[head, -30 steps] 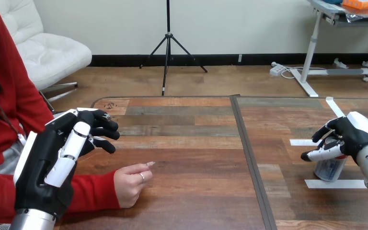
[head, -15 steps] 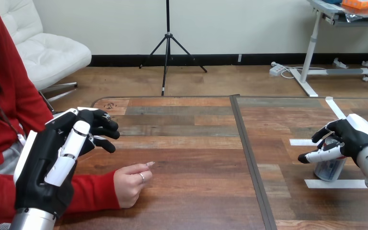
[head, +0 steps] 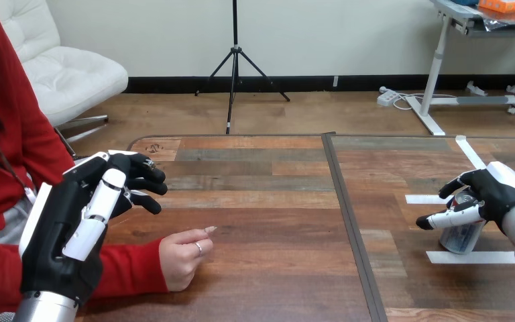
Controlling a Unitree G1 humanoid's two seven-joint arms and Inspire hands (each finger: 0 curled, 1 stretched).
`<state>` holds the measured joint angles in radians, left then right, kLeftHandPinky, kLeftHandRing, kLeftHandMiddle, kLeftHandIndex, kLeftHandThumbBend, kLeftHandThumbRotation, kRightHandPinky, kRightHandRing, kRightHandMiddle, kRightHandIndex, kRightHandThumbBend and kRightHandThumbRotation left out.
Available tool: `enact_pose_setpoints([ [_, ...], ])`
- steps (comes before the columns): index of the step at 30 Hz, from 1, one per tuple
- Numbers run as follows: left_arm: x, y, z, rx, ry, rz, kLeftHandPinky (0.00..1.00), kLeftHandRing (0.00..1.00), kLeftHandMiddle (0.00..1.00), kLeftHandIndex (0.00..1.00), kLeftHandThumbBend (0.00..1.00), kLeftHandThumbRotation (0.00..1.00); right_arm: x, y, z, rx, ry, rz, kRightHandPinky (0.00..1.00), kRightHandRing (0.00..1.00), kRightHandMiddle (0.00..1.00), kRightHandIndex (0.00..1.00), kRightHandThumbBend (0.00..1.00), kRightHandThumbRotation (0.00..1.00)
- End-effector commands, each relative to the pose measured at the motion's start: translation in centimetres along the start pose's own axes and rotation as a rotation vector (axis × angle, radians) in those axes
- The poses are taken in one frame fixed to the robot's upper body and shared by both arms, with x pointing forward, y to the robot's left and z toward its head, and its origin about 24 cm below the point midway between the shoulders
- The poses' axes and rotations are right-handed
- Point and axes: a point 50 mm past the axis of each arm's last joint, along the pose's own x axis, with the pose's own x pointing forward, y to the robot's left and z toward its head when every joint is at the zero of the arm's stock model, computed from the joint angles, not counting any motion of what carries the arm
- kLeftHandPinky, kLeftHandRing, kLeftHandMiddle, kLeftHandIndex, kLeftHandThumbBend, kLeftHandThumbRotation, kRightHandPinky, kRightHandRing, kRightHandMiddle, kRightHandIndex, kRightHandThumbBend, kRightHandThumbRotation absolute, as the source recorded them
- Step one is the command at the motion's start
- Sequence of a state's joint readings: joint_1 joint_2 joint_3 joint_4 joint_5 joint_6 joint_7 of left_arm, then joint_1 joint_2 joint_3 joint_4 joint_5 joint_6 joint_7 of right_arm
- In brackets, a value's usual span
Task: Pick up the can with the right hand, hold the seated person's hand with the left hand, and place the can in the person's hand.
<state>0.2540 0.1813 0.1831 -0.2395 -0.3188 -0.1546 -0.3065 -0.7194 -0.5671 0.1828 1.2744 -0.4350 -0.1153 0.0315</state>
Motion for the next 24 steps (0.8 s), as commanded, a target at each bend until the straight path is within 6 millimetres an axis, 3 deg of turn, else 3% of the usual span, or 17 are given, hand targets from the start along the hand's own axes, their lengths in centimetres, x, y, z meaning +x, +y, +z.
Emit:
enact_pose_setpoints([
  [1,1.47,-0.13,1.67,0.026,-0.09,-0.021,0.41,0.54,0.54,0.5,0.24,0.61,0.29,-4.45,2.91,0.0,-0.071,-0.103,0.59,0.66,0.7,0.7,1.0,0.26],
  [24,1.5,-0.02,1.59,0.032,-0.09,-0.02,0.41,0.54,0.54,0.5,0.23,0.62,0.07,-5.36,2.7,0.016,-0.096,-0.129,0.58,0.64,0.68,0.7,1.0,0.23],
])
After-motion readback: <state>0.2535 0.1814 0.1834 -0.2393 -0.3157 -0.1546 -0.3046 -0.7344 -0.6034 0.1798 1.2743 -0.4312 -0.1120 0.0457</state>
